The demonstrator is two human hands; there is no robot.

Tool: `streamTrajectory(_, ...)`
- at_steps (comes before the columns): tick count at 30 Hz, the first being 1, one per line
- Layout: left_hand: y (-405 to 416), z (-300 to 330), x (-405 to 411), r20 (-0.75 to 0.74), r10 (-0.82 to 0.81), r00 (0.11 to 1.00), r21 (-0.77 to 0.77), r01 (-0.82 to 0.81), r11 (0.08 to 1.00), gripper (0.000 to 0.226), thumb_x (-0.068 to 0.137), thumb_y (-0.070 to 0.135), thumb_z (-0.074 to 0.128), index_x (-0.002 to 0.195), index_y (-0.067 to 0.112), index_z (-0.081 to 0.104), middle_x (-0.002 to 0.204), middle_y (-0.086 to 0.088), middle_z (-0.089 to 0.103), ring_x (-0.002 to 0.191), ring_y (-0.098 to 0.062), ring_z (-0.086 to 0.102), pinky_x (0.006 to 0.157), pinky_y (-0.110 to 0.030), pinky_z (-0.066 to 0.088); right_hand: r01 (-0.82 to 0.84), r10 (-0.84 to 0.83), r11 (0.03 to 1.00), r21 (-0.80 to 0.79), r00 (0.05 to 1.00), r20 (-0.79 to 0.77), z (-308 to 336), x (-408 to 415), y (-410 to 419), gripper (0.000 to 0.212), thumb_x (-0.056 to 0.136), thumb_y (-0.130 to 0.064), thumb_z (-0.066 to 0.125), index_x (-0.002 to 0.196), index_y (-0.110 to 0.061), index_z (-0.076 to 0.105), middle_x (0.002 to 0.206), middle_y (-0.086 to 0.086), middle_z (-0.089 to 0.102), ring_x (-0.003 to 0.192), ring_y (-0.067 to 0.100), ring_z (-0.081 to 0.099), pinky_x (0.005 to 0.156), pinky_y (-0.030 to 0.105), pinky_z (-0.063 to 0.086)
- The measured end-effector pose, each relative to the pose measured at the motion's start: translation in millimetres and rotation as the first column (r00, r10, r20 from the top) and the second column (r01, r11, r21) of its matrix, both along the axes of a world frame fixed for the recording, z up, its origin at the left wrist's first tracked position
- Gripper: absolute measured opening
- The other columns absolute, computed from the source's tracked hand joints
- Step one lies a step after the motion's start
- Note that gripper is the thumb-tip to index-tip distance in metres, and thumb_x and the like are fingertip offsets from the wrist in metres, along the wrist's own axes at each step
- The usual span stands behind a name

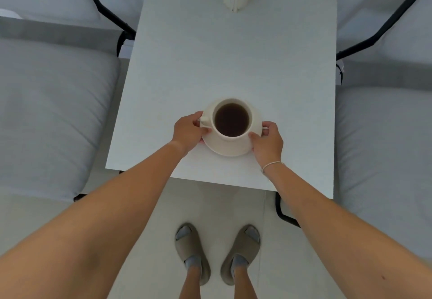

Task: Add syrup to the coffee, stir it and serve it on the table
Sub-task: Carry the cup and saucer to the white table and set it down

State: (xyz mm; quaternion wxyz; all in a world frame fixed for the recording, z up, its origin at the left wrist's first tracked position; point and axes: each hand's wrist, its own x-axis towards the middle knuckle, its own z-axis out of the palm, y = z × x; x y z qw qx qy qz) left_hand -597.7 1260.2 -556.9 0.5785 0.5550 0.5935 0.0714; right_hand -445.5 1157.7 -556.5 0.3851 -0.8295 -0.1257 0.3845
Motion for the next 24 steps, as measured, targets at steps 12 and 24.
streamTrajectory(12, -3.0, -3.8, 0.6, 0.004, 0.008, 1.000, 0.070, -0.008, 0.998, 0.039, 0.086, 0.009, 0.062, 0.122, 0.023, 0.064, 0.101, -0.016, 0.066, 0.097, -0.029, 0.064, 0.081, -0.039, 0.059, -0.090, 0.108, 0.990, -0.110, 0.979, 0.174, -4.5, 3.1, 5.6, 0.035, 0.086, -0.016, 0.063, 0.119, -0.013, 0.052, 0.118, 0.011, 0.056, 0.102, 0.026, 0.058, 0.082, 0.030, 0.045)
streamTrajectory(24, -8.3, -1.4, -1.6, -0.088, -0.071, 0.994, 0.175, 0.086, 0.981, 0.039, 0.088, 0.015, 0.060, 0.127, 0.020, 0.058, 0.072, -0.001, 0.053, 0.069, -0.022, 0.057, 0.082, -0.042, 0.057, -0.175, 0.203, 0.975, -0.135, 0.950, 0.236, -7.1, 0.9, -6.6, 0.040, 0.088, -0.031, 0.059, 0.125, -0.016, 0.051, 0.117, 0.009, 0.057, 0.098, 0.025, 0.059, 0.081, 0.034, 0.049)
